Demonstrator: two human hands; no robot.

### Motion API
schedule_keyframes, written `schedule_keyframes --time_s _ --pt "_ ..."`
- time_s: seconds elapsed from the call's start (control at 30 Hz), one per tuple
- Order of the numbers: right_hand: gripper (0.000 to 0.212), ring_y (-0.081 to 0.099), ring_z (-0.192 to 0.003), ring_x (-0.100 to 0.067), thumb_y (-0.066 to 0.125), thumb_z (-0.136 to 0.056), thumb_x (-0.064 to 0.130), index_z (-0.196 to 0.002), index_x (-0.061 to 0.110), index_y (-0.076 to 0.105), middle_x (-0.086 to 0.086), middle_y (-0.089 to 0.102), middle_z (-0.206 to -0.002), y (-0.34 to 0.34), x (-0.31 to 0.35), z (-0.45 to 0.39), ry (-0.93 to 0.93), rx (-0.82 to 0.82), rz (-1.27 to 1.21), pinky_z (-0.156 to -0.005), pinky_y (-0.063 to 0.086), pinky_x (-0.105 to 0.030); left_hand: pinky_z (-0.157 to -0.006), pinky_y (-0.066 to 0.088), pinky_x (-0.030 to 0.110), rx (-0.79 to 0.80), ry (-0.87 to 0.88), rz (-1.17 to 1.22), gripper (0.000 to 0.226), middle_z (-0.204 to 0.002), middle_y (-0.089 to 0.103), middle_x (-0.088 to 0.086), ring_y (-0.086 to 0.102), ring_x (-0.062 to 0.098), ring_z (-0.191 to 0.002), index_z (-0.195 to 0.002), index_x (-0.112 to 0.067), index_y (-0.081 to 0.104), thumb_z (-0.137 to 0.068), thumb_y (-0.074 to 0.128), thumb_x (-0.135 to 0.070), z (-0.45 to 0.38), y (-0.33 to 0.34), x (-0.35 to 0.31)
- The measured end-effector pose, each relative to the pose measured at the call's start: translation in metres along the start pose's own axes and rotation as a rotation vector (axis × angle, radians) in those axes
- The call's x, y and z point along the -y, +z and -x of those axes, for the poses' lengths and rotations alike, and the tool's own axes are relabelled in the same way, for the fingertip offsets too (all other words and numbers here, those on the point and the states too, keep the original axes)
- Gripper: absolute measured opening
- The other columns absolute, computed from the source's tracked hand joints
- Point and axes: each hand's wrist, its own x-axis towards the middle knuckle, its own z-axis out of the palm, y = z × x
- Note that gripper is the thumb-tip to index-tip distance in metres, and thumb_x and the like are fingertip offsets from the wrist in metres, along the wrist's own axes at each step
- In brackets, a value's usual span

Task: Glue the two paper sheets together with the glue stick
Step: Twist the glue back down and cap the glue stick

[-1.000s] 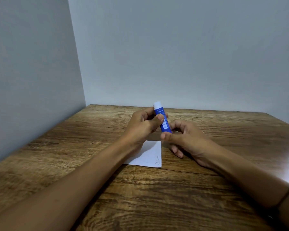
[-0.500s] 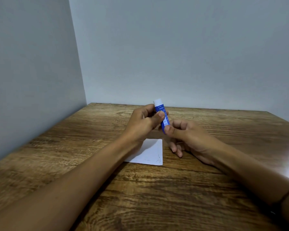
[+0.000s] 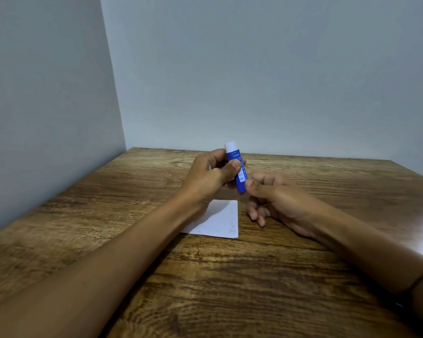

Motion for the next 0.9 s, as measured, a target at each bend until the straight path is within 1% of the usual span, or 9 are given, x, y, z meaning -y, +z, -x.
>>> schedule_keyframes --time_s 0.07,0.13,0.27,0.4,0.5,0.57,0.7,0.8,0.9 --pt "0.017 0.048 -0.039 -0.012 0.053 -0.089 0.016 -0.094 0.002 0.061 -0.018 0.051 -0.069 -0.0001 -0.0025 -0.0005 -0.011 -0.051 0.049 -0.034 0.04 -0.019 -0.055 0.048 0.013 0.002 0.0 -0.012 0.015 -0.075 0.065 -0.003 0.061 0.0 -0.059 -0.081 -0.016 0.065 -0.087 0.054 -0.008 0.0006 0.001 -0.0003" --pt "0.005 0.046 -0.037 -0.012 0.059 -0.085 0.012 -0.087 0.007 0.059 -0.013 0.05 -0.058 0.0005 -0.0039 -0.0021 -0.024 -0.096 0.088 -0.034 0.039 -0.02 -0.055 0.046 0.01 0.007 0.004 -0.013 0.015 -0.075 0.066 -0.006 0.061 -0.003 -0.059 -0.083 -0.016 0.065 -0.087 0.053 -0.007 0.0008 0.0025 -0.0011" --pt "0.023 0.047 -0.04 -0.014 0.07 -0.071 0.024 -0.087 0.011 0.059 -0.009 0.051 -0.059 0.0002 -0.001 -0.0025 0.001 -0.057 0.058 -0.034 0.04 -0.021 -0.054 0.045 0.011 0.001 0.008 -0.015 0.012 -0.066 0.063 -0.006 0.057 -0.001 -0.055 -0.081 -0.012 0.064 -0.087 0.053 -0.007 0.0004 0.0024 -0.0037" --pt "0.017 0.045 -0.038 -0.011 0.055 -0.088 0.022 -0.092 0.008 0.065 -0.004 0.052 -0.05 -0.0016 -0.0005 -0.0001 0.009 -0.011 0.043 -0.034 0.038 -0.019 -0.056 0.049 0.016 0.004 -0.012 -0.019 0.012 -0.07 0.063 -0.003 0.059 0.003 -0.059 -0.083 -0.011 0.064 -0.087 0.053 -0.008 0.0007 0.0007 -0.0027" --pt "0.006 0.037 -0.031 -0.011 0.06 -0.085 0.016 -0.085 0.01 0.061 -0.001 0.048 -0.04 0.0006 -0.0028 -0.0005 -0.003 -0.102 0.117 -0.033 0.031 -0.018 -0.054 0.046 0.011 0.007 -0.007 -0.028 0.012 -0.071 0.064 -0.008 0.059 -0.004 -0.056 -0.085 -0.011 0.064 -0.087 0.053 -0.007 0.001 0.0022 -0.0032" --pt "0.014 0.036 -0.031 -0.011 0.068 -0.078 0.018 -0.084 0.012 0.057 -0.001 0.048 -0.042 0.0017 -0.0031 -0.0019 0.002 -0.137 0.13 -0.031 0.029 -0.017 -0.051 0.042 0.008 0.004 0.006 -0.018 0.011 -0.071 0.062 -0.006 0.057 -0.005 -0.052 -0.086 -0.009 0.063 -0.087 0.053 -0.006 0.0009 0.0031 -0.0045" --pt "0.035 0.037 -0.035 -0.013 0.07 -0.071 0.037 -0.091 0.009 0.062 -0.021 0.049 -0.069 0.0011 -0.0001 -0.0015 -0.019 -0.039 0.045 -0.031 0.03 -0.017 -0.05 0.043 0.011 -0.001 0.01 -0.019 0.013 -0.067 0.059 -0.001 0.053 -0.001 -0.051 -0.08 -0.012 0.063 -0.087 0.053 -0.008 0.0012 0.002 -0.0064" --pt "0.019 0.038 -0.033 -0.012 0.056 -0.087 0.026 -0.08 0.015 0.069 -0.013 0.047 -0.051 -0.0021 -0.0022 -0.0005 -0.038 -0.022 0.024 -0.032 0.031 -0.016 -0.051 0.046 0.013 0.008 0.001 -0.034 0.014 -0.07 0.06 0.002 0.055 0.003 -0.055 -0.081 -0.013 0.063 -0.088 0.052 -0.008 0.0019 0.0019 -0.0052" --pt "0.007 0.037 -0.034 -0.011 0.066 -0.078 0.018 -0.076 0.012 0.062 -0.006 0.045 -0.051 -0.0012 -0.0043 -0.001 -0.039 -0.096 0.044 -0.033 0.031 -0.018 -0.051 0.042 0.008 0.029 0.02 -0.061 0.014 -0.07 0.06 -0.001 0.055 -0.004 -0.052 -0.082 -0.012 0.063 -0.088 0.052 -0.007 0.0027 0.0035 -0.0046"
